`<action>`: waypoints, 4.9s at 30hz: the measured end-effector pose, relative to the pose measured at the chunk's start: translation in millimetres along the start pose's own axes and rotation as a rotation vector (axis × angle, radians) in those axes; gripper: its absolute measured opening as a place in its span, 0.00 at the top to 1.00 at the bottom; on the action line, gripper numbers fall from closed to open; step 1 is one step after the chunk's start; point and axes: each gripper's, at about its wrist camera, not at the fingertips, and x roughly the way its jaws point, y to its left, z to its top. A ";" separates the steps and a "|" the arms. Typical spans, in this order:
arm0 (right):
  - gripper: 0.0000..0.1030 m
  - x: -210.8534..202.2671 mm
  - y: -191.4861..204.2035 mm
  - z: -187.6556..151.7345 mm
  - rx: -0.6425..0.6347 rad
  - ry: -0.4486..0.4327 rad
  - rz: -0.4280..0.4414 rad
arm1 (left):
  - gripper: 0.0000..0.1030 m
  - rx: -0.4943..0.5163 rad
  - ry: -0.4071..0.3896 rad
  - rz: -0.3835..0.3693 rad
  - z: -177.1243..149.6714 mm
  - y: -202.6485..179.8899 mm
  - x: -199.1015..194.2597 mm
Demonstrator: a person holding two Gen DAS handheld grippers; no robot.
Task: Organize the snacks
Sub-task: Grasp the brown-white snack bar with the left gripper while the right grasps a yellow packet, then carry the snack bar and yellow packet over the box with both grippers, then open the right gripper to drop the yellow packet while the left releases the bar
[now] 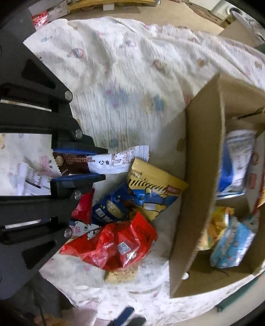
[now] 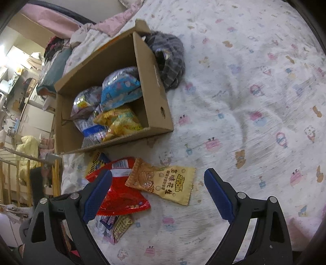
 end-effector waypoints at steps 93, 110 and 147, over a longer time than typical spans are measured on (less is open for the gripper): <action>0.98 36.3 62.9 88.2 0.020 -0.021 0.426 | 0.87 0.003 -0.306 -0.093 101.3 18.0 -90.8; 0.86 68.6 62.1 91.1 0.006 0.030 0.300 | 0.86 0.046 -0.222 -0.078 103.0 14.9 -66.9; 0.28 47.5 76.3 83.3 -0.081 -0.053 0.258 | 0.35 -0.020 -0.252 -0.104 98.3 25.6 -77.9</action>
